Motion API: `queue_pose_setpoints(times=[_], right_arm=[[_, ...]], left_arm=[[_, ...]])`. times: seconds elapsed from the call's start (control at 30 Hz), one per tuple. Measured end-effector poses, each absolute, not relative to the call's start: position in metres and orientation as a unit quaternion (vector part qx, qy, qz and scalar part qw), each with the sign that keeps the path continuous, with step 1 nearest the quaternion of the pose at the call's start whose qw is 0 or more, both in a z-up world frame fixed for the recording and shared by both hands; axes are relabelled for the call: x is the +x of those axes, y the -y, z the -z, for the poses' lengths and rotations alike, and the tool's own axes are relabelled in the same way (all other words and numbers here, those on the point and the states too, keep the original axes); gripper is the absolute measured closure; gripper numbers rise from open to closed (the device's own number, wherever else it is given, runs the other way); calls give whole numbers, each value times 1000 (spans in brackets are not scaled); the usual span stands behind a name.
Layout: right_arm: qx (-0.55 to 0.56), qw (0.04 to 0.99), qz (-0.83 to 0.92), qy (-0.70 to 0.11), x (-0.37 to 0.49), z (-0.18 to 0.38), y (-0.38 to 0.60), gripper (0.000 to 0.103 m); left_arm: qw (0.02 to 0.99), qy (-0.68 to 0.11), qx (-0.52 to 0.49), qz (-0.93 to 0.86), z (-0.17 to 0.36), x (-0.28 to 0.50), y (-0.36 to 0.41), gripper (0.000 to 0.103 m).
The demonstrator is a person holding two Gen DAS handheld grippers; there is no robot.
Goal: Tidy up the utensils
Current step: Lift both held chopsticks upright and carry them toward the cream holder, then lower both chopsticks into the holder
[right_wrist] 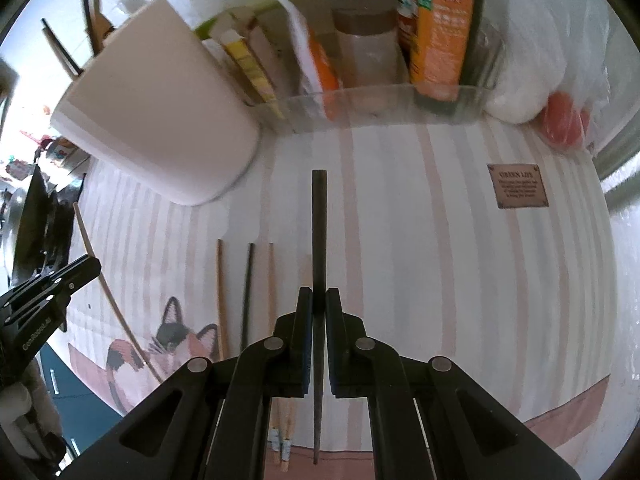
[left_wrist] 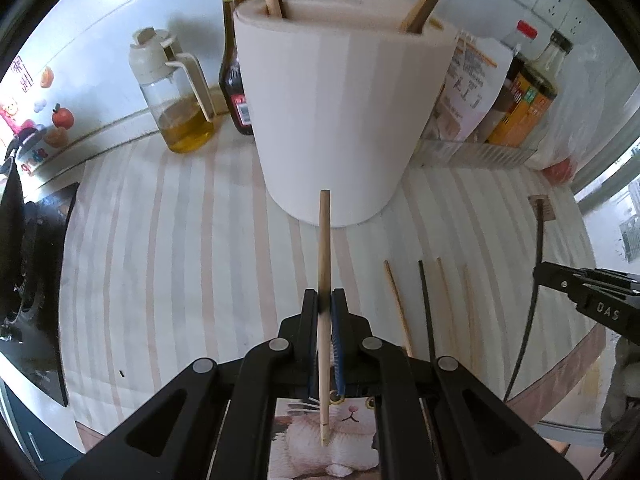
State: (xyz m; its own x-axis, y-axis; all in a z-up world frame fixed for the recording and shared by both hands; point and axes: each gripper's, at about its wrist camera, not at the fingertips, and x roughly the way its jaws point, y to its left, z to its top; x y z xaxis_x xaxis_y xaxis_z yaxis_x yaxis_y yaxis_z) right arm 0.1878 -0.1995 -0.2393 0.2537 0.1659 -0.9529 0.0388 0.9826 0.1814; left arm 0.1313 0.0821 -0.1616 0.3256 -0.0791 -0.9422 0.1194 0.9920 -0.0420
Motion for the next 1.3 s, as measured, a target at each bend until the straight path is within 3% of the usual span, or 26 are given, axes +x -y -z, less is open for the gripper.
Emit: queue_pose_setpoints(times=[0.5, 1.3], right_arm=[[85, 831, -88, -543, 185, 167, 163, 97], [105, 921, -147, -345, 226, -20, 120, 97]], left_arm=[[866, -493, -28, 78, 73, 126, -101, 99], [924, -368, -33, 94, -59, 140, -121, 99]])
